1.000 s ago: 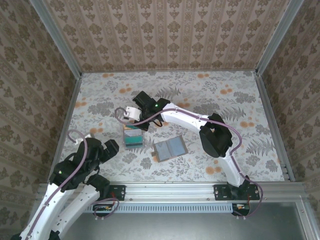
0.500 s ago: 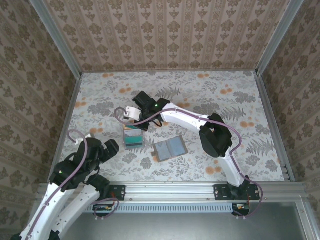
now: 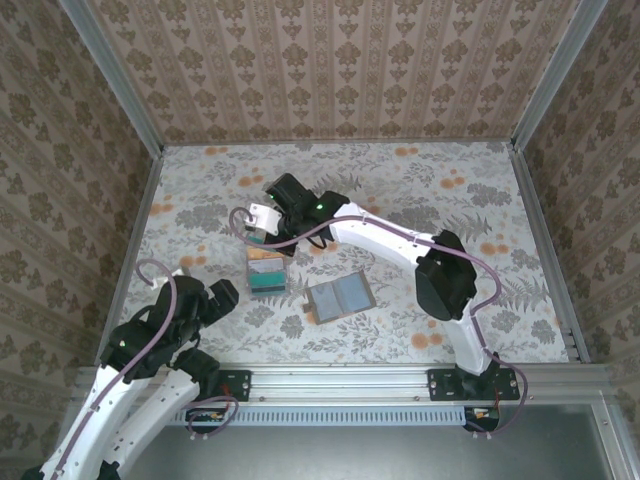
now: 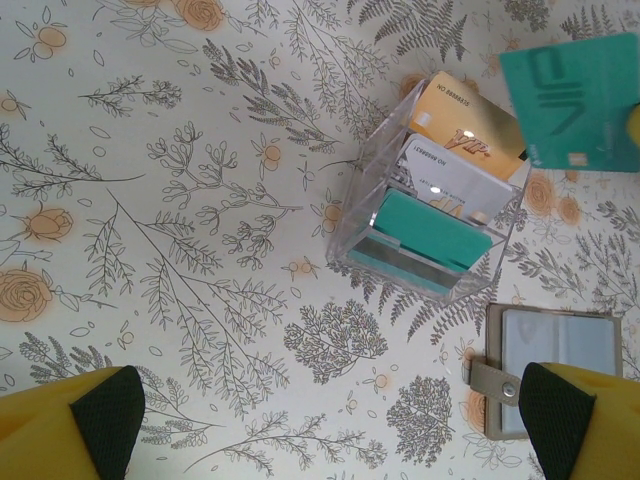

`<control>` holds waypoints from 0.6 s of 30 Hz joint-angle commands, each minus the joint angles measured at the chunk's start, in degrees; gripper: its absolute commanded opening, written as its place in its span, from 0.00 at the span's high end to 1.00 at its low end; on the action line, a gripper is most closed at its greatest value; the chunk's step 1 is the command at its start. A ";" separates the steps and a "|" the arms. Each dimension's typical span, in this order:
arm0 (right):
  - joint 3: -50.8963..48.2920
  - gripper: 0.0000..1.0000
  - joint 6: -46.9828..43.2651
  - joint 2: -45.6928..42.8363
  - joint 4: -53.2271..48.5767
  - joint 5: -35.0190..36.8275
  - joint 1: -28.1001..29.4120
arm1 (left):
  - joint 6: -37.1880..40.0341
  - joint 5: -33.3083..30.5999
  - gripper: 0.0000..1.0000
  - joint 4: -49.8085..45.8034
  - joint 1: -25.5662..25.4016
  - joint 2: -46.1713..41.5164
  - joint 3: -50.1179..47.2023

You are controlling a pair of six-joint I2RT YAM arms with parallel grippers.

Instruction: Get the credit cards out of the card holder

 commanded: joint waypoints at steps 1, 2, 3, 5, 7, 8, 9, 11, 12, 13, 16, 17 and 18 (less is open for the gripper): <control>-1.88 1.00 1.33 -3.35 -0.14 -2.65 1.08 | -0.10 -1.50 0.00 -0.17 0.47 -0.64 -0.04; -2.62 1.00 1.66 -3.69 -0.34 -3.28 1.34 | -0.02 -1.81 0.00 -0.43 0.47 -0.71 0.20; -3.30 1.00 1.86 -3.99 -0.39 -3.69 1.52 | 0.08 -1.97 0.00 -0.73 0.47 -0.69 0.34; -4.93 1.00 2.15 -4.43 -0.38 -4.20 2.14 | 0.25 -2.38 0.00 -1.31 0.47 -0.66 0.73; -6.12 1.00 2.44 -4.31 -0.74 -4.59 2.59 | 0.34 -2.87 0.00 -1.68 0.47 -0.75 1.08; -6.63 1.00 2.85 -4.14 -0.87 -4.82 2.74 | 0.44 -3.01 0.00 -1.86 0.47 -0.77 1.15; -6.98 1.00 3.27 -3.96 -1.01 -5.23 2.72 | 0.43 -3.16 0.00 -1.98 0.47 -0.77 1.20; -7.69 1.00 3.80 -3.63 -1.12 -5.93 2.82 | 0.46 -3.21 0.00 -2.09 0.47 -0.94 1.35; -8.08 1.00 3.95 -3.45 -0.95 -5.94 2.79 | 0.47 -3.19 0.00 -2.13 0.47 -0.91 1.37; -8.48 1.00 3.92 -3.27 -0.70 -5.92 2.79 | 0.43 -3.18 0.00 -2.13 0.47 -0.99 1.38; -8.77 1.00 3.82 -2.22 -0.53 -5.16 2.78 | 0.33 -2.92 0.00 -2.04 0.47 -1.00 1.16; -8.71 1.00 3.68 -1.82 -0.78 -5.22 2.85 | 0.34 -2.73 0.00 -2.01 0.47 -1.04 1.14; -8.59 1.00 3.59 -1.42 -0.96 -5.22 2.79 | 0.34 -2.66 0.00 -2.03 0.47 -1.01 1.06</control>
